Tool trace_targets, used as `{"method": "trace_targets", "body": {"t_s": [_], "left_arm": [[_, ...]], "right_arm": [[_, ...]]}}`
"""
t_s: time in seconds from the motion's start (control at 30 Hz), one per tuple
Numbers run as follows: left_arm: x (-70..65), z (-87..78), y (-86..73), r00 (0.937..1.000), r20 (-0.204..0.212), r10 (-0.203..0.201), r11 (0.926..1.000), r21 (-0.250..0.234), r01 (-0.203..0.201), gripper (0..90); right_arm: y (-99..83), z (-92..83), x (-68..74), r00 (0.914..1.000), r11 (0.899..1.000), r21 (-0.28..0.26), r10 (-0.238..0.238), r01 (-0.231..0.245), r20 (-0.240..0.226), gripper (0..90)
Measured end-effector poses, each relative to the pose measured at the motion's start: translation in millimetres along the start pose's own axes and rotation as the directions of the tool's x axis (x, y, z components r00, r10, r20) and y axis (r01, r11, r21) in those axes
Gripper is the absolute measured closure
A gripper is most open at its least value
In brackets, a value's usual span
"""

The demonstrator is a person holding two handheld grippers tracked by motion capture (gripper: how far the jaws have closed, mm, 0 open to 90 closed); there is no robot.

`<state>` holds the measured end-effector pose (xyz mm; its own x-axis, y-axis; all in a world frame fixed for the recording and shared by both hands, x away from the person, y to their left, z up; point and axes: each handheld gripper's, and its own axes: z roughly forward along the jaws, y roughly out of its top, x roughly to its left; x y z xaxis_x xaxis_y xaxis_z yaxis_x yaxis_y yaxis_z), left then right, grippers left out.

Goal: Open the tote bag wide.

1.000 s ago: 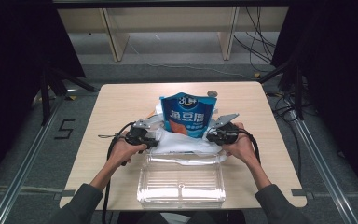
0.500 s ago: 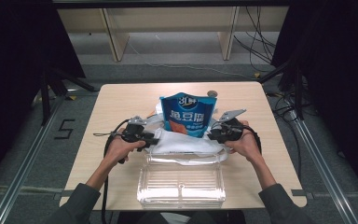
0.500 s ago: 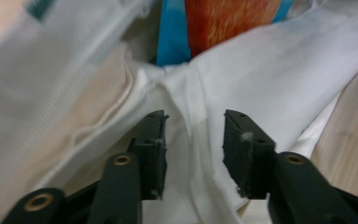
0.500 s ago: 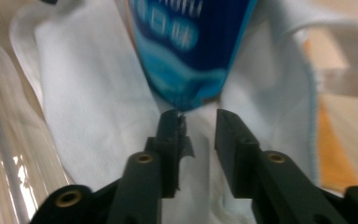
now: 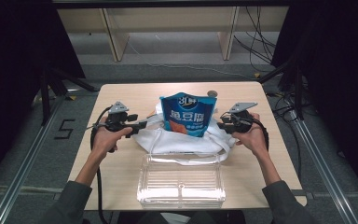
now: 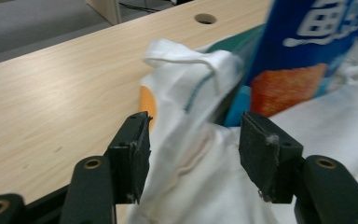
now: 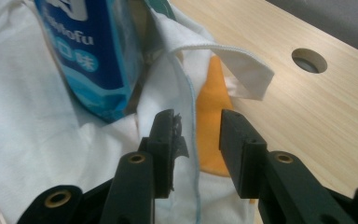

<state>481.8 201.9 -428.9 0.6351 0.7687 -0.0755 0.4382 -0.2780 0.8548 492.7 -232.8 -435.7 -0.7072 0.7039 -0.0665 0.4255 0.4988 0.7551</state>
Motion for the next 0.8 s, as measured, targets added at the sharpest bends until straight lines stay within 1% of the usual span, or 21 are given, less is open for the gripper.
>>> {"method": "trace_targets", "body": {"t_s": [0.03, 0.07, 0.1, 0.13, 0.17, 0.2, 0.23, 0.27, 0.3, 0.33, 0.37, 0.4, 0.43, 0.47, 0.5, 0.57, 0.63, 0.67, 0.7, 0.77, 0.8], "left_arm": [[0.0, 0.0, 0.0, 1.0, 0.0, 0.0, 1.0, 0.0, 0.0, 43.0], [3.8, 2.6, -0.1, 0.9999, 0.0, -0.011, 0.9999, -0.003, 0.011, 42.8], [8.0, 5.1, -0.2, 1.0, -0.003, -0.004, 0.9999, 0.016, 0.004, 42.8], [11.1, 9.1, -1.1, 1.0, 0.001, -0.003, 0.9996, 0.027, 0.003, 42.9], [15.1, 14.0, -2.1, 0.9998, 0.017, 0.006, 0.9986, 0.053, -0.007, 44.6], [14.6, 18.7, -3.1, 0.9995, 0.025, -0.019, 0.9992, 0.036, 0.018, 51.4], [15.5, 22.6, -3.8, 0.9987, 0.041, -0.03, 0.9989, 0.036, 0.029, 51.4], [17.8, 24.3, -4.0, 0.9986, 0.051, -0.016, 0.999, 0.041, 0.014, 70.0], [17.4, 28.1, -4.1, 0.9979, 0.051, -0.041, 0.999, 0.018, 0.04, 70.0], [19.3, 31.1, -3.5, 0.9983, 0.046, -0.037, 0.999, 0.026, 0.035, 74.6], [20.7, 33.3, -3.3, 0.9986, 0.044, -0.031, 0.9991, 0.029, 0.029, 79.3], [22.6, 36.4, -3.4, 0.9981, 0.046, -0.04, 0.9988, 0.031, 0.038, 83.7], [26.7, 42.7, -5.8, 0.9963, 0.051, -0.069, 0.9973, 0.028, 0.068, 84.7], [26.7, 42.7, -5.8, 0.9963, 0.051, -0.069, 0.9973, 0.028, 0.068, 85.1], [29.1, 49.3, -10.4, 0.9948, 0.058, -0.084, 0.9956, 0.046, 0.081, 85.4], [28.8, 55.0, -15.7, 0.9945, 0.055, -0.089, 0.9943, 0.063, 0.086, 85.5], [28.2, 57.3, -17.7, 0.9945, 0.057, -0.088, 0.9937, 0.074, 0.084, 85.7], [28.5, 59.8, -20.1, 0.9967, 0.056, -0.059, 0.9928, 0.108, 0.052, 85.7], [27.5, 61.5, -21.5, 0.9973, 0.049, -0.054, 0.993, 0.108, 0.048, 85.7], [27.0, 62.8, -22.6, 0.9976, 0.05, -0.048, 0.9925, 0.115, 0.042, 85.7], [26.0, 65.2, -24.3, 0.9978, 0.046, -0.048, 0.9928, 0.112, 0.042, 85.7]], "right_arm": [[0.0, 0.0, 0.0, 1.0, 1.0, 0.0, 0.0, 0.0, 0.0, 66.9], [0.3, 6.4, -2.7, 0.9998, 1.0, 0.011, -0.018, 0.018, -0.009, 68.9], [0.3, 6.4, -2.7, 0.9998, 1.0, 0.011, -0.018, 0.018, -0.009, 68.9], [0.1, 9.9, -2.4, 0.9998, 1.0, 0.014, -0.015, 0.016, -0.013, 72.4], [0.3, 12.0, -2.5, 0.9998, 1.0, 0.018, -0.016, 0.016, -0.013, 78.8], [1.3, 17.3, -3.9, 0.9988, 0.999, 0.001, -0.042, 0.042, -0.027, 88.8], [1.3, 17.3, -3.9, 0.9988, 0.999, 0.001, -0.042, 0.042, -0.027, 88.8], [3.1, 19.5, -5.5, 0.9985, 0.999, 0.006, -0.053, 0.053, -0.015, 89.6], [3.1, 19.5, -5.5, 0.9985, 0.999, 0.006, -0.053, 0.053, -0.015, 89.6], [4.2, 19.4, -5.9, 0.9991, 0.999, 0.001, -0.042, 0.042, 0.001, 89.6], [5.5, 19.3, -6.9, 0.999, 0.999, -0.029, -0.041, 0.042, 0.017, 89.6], [6.7, 18.6, -6.8, 0.9993, 0.999, -0.039, -0.023, 0.024, 0.03, 89.7], [7.1, 19.6, -7.6, 0.9995, 0.999, -0.038, -0.02, 0.021, 0.025, 89.7], [6.0, 21.9, -8.3, 0.999, 0.999, -0.033, -0.019, 0.02, 0.04, 89.7], [4.6, 25.3, -10.4, 0.9986, 0.999, -0.033, -0.03, 0.031, 0.043, 89.7], [0.5, 33.3, -13.0, 0.9994, 1.0, -0.005, -0.015, 0.015, 0.032, 89.7], [-5.7, 42.6, -14.8, 0.9996, 0.999, 0.028, 0.016, -0.017, 0.025, 89.6], [-8.8, 46.8, -16.0, 0.9995, 0.998, 0.049, 0.027, -0.028, 0.019, 89.7], [-12.1, 51.4, -17.1, 0.9993, 0.998, 0.061, 0.032, -0.033, 0.018, 89.7], [-14.9, 55.4, -17.5, 0.9993, 0.997, 0.066, 0.034, -0.035, 0.015, 89.6], [-18.0, 59.7, -17.9, 0.9992, 0.998, 0.061, 0.031, -0.033, 0.023, 89.6]]}}
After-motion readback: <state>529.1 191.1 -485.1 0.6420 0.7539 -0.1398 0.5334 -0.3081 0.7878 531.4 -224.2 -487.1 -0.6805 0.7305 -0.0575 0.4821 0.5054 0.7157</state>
